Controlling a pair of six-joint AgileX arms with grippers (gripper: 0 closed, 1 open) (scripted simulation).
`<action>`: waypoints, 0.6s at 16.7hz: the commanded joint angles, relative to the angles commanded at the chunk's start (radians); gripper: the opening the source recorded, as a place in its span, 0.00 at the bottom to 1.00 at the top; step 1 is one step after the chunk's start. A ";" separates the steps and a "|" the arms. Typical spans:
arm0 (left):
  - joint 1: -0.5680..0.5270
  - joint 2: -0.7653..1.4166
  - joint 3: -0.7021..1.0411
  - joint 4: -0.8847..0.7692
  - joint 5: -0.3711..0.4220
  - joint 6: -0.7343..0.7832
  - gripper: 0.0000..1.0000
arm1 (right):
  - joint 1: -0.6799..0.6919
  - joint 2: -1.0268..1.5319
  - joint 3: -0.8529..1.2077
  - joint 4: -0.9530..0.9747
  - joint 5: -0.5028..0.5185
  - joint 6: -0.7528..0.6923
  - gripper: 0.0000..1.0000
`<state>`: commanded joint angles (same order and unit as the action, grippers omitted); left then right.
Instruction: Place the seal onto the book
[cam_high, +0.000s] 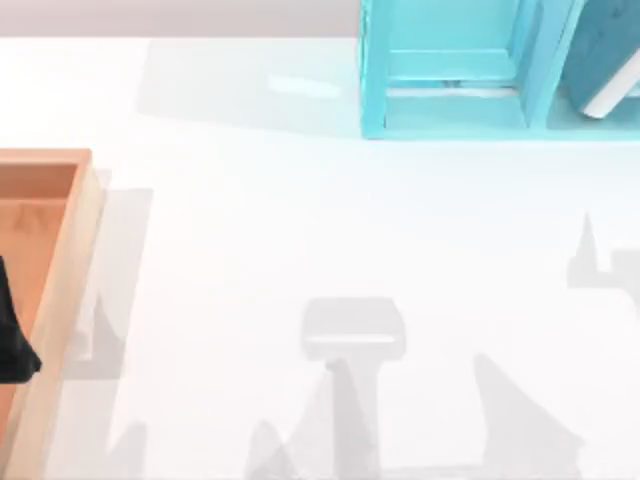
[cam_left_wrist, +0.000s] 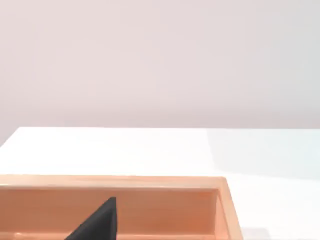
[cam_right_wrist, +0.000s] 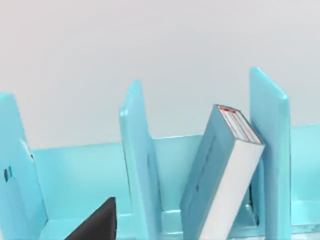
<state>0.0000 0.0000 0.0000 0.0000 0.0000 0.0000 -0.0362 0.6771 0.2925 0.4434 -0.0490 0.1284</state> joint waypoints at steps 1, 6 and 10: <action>0.000 0.000 0.000 0.000 0.000 0.000 1.00 | -0.006 0.111 0.039 0.061 -0.006 0.019 1.00; 0.000 0.000 0.000 0.000 0.000 0.000 1.00 | -0.034 0.689 0.233 0.361 -0.039 0.120 1.00; 0.000 0.000 0.000 0.000 0.000 0.000 1.00 | -0.051 1.091 0.366 0.568 -0.064 0.193 1.00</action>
<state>0.0000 0.0000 0.0000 0.0000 0.0000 0.0000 -0.0874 1.7678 0.6583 1.0112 -0.1126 0.3216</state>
